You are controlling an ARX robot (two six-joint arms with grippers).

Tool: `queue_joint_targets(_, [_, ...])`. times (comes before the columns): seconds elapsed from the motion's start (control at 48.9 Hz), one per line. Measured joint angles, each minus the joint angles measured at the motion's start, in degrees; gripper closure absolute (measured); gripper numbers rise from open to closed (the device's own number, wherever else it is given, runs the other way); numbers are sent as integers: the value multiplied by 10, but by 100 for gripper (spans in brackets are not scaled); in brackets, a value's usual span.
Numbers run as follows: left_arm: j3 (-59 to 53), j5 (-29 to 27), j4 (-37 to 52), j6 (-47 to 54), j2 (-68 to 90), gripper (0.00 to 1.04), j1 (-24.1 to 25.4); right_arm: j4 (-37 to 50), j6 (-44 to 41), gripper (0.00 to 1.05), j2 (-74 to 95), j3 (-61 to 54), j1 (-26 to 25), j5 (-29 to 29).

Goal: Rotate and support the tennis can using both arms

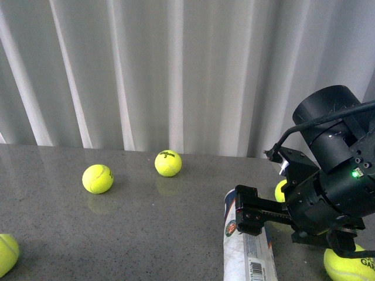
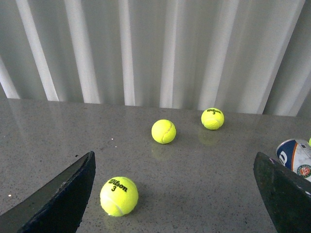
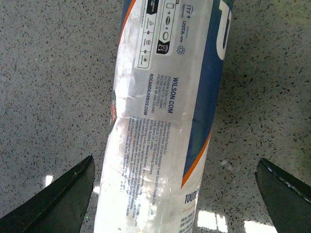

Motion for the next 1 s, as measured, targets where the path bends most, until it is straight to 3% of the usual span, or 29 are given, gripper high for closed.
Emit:
queue_joint_targets(0.716, [0,0,0,0,0,7,0,86,10,8,118,38,7,-19])
queue_joint_targets(1.002, [0,0,0,0,0,7,0,107,10,53,134,38,17,-17])
